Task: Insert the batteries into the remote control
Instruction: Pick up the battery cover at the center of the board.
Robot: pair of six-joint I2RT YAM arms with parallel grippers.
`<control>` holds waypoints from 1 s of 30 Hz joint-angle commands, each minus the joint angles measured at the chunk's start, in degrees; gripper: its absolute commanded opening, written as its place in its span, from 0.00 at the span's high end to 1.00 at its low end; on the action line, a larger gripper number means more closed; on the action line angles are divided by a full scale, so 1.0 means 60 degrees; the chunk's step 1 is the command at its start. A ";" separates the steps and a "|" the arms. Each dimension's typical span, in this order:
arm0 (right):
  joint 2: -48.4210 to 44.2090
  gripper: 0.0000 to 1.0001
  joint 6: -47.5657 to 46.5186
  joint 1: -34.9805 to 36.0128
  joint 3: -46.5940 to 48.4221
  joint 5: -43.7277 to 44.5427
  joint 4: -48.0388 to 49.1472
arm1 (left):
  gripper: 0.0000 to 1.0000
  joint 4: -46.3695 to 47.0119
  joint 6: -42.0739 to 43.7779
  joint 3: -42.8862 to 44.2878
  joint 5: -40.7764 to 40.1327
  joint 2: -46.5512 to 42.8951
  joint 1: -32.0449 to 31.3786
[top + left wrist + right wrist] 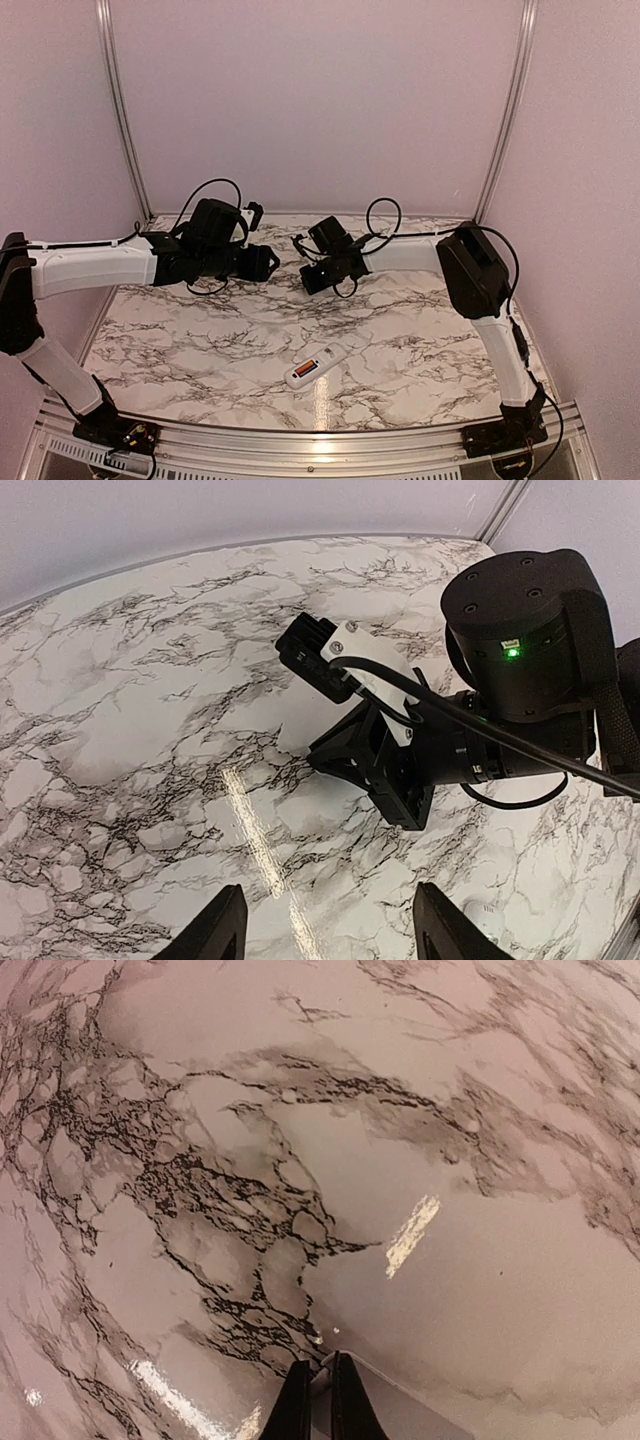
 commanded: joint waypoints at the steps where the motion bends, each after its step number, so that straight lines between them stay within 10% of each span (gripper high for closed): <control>1: 0.0085 0.97 -0.0169 0.0258 0.0178 0.0536 -0.0872 | 0.41 0.0102 0.0094 -0.0244 -0.0105 -0.0401 0.0095; 16: -0.2398 1.00 0.0025 0.0225 -0.1622 -0.0896 -0.0239 | 0.30 0.0616 0.0454 -0.1124 0.0362 -0.1067 0.0195; 30: -0.5934 1.00 0.0483 -0.0412 -0.4657 -0.7261 0.0722 | 0.33 0.3524 0.5263 -0.4439 0.3213 -0.4270 -0.0530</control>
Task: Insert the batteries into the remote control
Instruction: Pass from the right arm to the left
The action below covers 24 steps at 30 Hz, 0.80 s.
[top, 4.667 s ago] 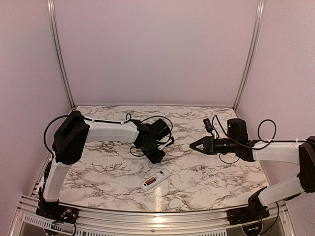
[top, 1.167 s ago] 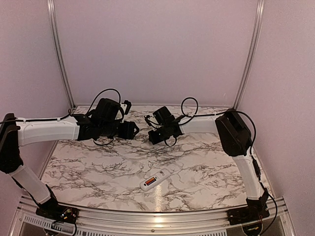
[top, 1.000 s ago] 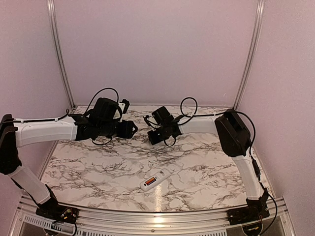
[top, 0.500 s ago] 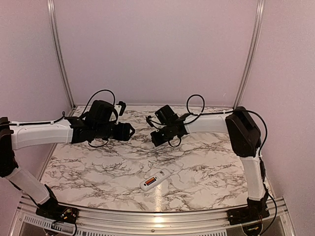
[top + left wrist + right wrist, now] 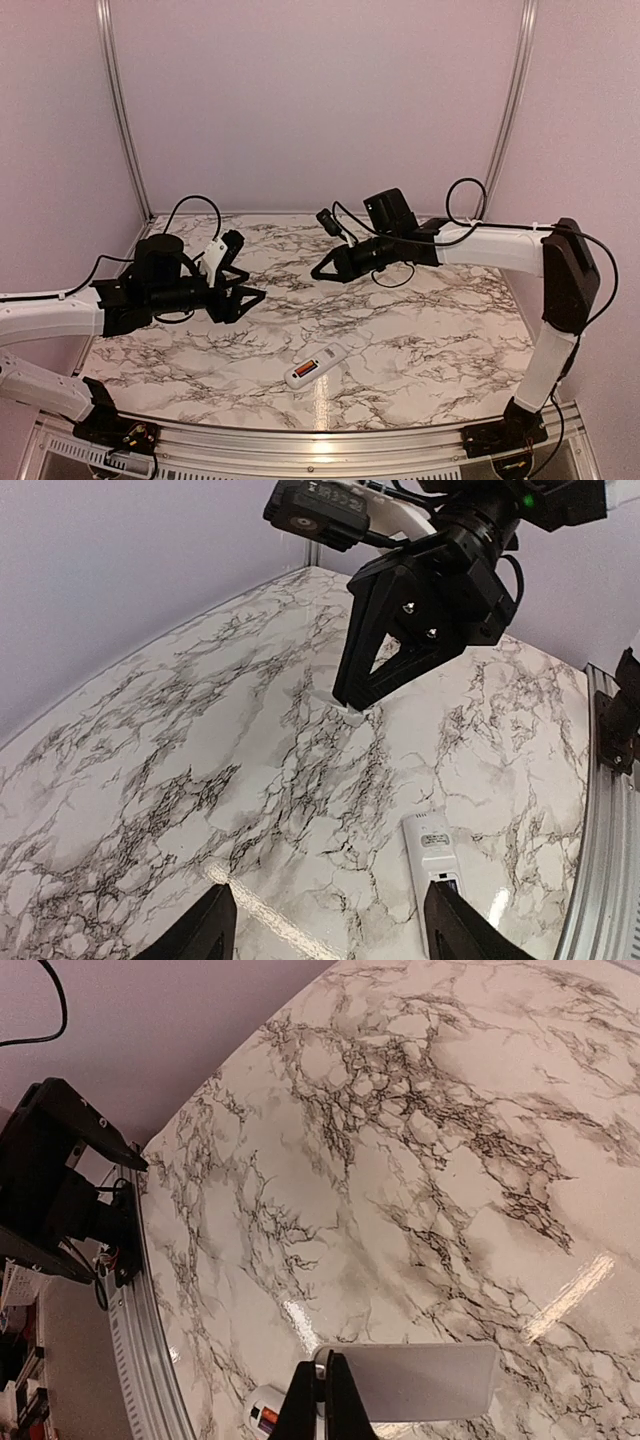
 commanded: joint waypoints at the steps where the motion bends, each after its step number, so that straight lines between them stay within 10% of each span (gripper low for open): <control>1: -0.0914 1.00 -0.0388 -0.0003 -0.0470 -0.2439 -0.0495 | 0.32 0.0858 0.2561 -0.0538 0.0764 -0.0948 -0.0620; 24: -0.2475 1.00 -0.1238 0.2105 -0.1408 -0.4695 -0.1797 | 0.46 -0.2256 0.5052 0.1271 -0.0483 -0.0422 -0.4122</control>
